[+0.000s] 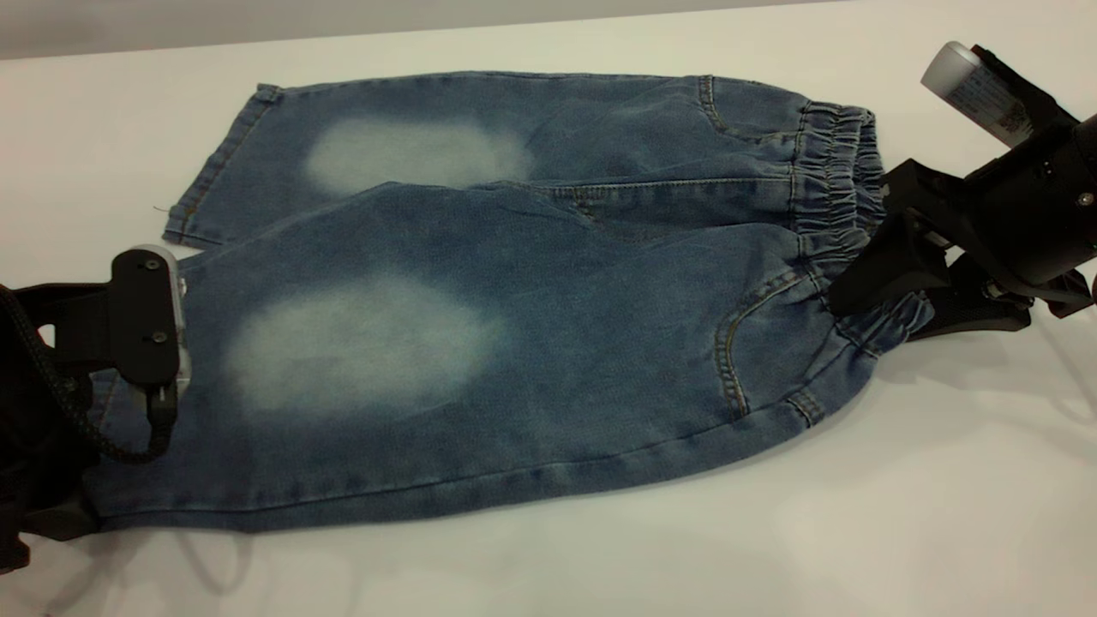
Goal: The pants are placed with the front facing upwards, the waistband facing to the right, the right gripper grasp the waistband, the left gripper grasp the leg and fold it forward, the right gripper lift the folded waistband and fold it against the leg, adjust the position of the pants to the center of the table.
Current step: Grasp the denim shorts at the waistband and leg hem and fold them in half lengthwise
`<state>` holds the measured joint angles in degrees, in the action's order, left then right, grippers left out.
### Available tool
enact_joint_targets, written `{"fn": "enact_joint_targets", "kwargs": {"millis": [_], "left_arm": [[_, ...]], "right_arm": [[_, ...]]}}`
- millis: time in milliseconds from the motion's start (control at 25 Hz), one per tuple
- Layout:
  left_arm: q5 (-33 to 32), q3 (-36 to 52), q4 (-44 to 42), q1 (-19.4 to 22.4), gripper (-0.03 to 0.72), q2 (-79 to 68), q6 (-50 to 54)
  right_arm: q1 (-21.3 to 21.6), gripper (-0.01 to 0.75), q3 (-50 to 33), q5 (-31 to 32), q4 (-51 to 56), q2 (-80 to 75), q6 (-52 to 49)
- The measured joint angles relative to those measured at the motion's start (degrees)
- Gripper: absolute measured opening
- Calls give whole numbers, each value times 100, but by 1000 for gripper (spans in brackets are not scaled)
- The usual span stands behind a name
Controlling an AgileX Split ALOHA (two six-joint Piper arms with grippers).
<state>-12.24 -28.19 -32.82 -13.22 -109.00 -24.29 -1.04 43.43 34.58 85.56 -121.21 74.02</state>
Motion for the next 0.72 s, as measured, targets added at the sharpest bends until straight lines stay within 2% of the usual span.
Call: {"fn": "enact_joint_targets", "kwargs": {"millis": [120,480,720], "left_arm": [[13,0,0,0,356,-45,0],[45,0,-5,-5,254,-197,-7],[130,5,-1,-5,139,-217,-3]], "right_arm": [[0,335,0,0,0,0,0],[0,335,0,4,0,0,0],[0,335,0,46,0,0,0]]}}
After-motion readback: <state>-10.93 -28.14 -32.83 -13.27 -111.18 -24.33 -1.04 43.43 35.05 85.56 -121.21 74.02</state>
